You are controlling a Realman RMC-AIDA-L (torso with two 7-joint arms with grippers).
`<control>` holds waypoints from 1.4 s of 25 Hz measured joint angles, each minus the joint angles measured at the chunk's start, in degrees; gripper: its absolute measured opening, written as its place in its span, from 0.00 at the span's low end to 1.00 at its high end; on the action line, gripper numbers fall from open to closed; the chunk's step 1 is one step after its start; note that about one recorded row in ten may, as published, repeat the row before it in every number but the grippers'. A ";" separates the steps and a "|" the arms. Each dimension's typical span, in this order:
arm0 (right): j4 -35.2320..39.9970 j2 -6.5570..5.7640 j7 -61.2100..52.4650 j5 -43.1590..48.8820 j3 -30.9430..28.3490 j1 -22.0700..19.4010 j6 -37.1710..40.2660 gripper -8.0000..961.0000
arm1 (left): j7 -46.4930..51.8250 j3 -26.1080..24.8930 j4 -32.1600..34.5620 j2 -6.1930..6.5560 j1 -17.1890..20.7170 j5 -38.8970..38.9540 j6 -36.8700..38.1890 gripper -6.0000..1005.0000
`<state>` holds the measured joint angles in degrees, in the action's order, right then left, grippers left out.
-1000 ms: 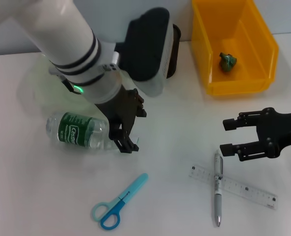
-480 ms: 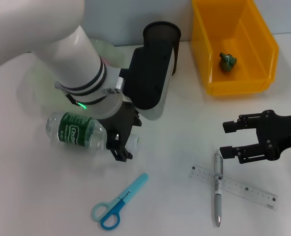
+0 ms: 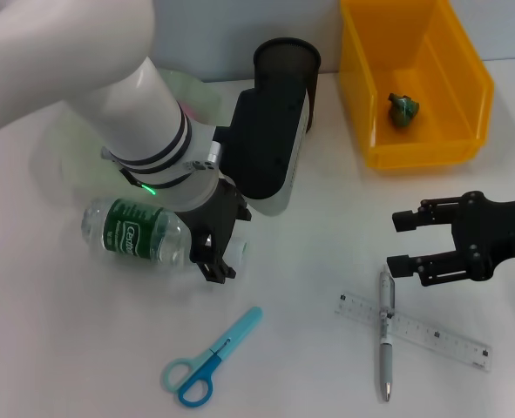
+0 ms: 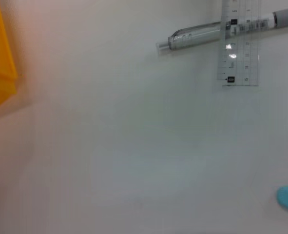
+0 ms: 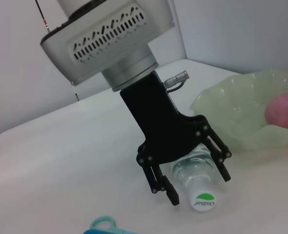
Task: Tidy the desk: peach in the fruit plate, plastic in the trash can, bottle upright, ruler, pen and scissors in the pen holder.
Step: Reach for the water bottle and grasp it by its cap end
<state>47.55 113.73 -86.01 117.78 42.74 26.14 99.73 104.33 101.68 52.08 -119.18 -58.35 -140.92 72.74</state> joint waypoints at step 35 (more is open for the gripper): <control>0.00 0.00 0.04 -0.47 -0.12 -0.39 -0.05 0.79 | 1.07 5.04 -1.65 0.00 -0.01 0.62 -3.76 0.46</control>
<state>47.55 113.73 -85.97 117.32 42.63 25.75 99.68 105.40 106.72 50.43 -119.18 -58.36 -140.30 68.98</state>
